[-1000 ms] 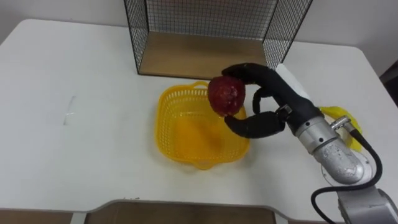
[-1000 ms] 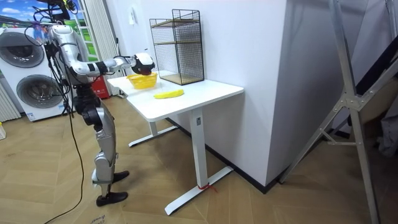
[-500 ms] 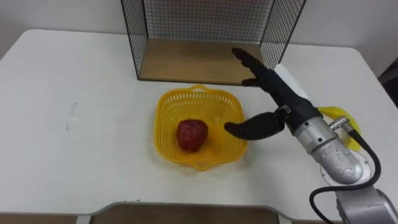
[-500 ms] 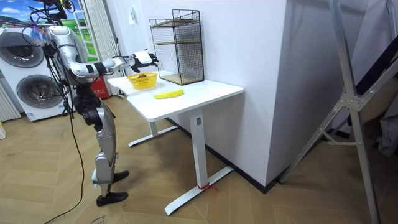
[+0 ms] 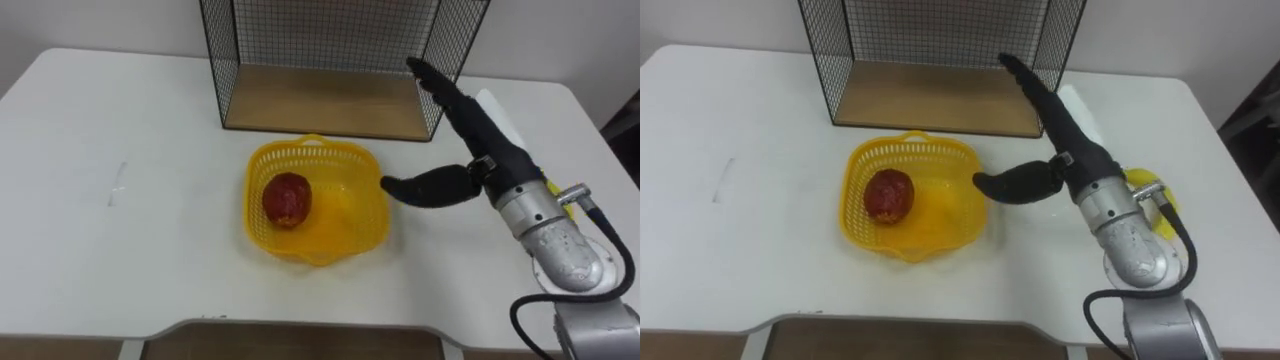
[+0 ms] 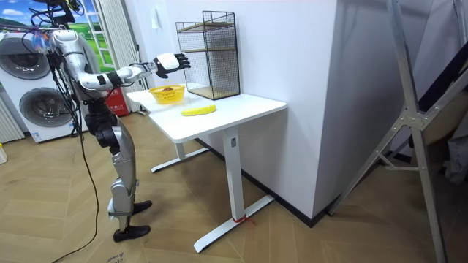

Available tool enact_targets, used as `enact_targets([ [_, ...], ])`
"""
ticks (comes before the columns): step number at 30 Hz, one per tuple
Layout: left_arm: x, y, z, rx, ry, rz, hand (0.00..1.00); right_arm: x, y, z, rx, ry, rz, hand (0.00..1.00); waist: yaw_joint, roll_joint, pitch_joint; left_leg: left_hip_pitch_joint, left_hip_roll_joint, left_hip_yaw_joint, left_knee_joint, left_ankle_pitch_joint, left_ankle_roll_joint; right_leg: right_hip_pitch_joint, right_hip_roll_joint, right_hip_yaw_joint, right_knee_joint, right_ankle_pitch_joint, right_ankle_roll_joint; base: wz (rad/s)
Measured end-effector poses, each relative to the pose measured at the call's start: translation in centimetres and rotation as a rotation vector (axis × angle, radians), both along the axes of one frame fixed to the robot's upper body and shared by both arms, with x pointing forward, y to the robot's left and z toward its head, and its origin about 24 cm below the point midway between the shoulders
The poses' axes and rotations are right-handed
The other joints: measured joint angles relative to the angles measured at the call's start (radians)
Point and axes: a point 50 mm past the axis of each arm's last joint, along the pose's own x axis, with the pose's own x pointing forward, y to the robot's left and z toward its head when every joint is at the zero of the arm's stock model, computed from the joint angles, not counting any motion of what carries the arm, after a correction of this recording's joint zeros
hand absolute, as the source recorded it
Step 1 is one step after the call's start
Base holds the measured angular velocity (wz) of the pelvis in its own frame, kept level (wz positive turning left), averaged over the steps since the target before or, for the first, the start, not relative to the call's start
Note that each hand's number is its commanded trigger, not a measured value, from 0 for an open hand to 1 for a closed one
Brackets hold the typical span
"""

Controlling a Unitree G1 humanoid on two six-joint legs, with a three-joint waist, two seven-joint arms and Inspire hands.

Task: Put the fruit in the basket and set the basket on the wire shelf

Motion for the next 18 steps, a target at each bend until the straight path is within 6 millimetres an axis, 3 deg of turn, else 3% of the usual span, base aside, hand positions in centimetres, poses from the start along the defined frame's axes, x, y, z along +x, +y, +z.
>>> enact_targets([
  [5,-0.7,0.2,0.0,0.003,0.001,0.068,0.00,0.0,-2.4,-1.2,0.010,0.007,-0.172,0.00,-0.003,0.002,-0.0042,0.001,0.000,0.002,0.000,0.000,0.000,-0.001,0.000,0.012,0.000,0.000,0.000,-0.02],
  [12,-2.0,0.3,0.1,0.008,0.008,0.113,0.00,-0.6,-6.3,-3.0,0.037,0.025,-0.438,0.00,-0.041,0.010,-0.0118,0.000,0.000,0.003,-0.002,0.000,0.000,-0.004,-0.001,0.011,0.001,0.000,0.000,-0.01],
  [18,-1.6,0.4,0.3,0.016,0.003,0.116,0.00,-1.0,-7.6,-4.7,0.038,0.081,-0.540,0.00,-0.050,-0.002,-0.0141,0.000,0.000,0.006,-0.004,0.001,0.000,-0.008,0.000,0.014,0.002,0.000,0.000,-0.01],
])
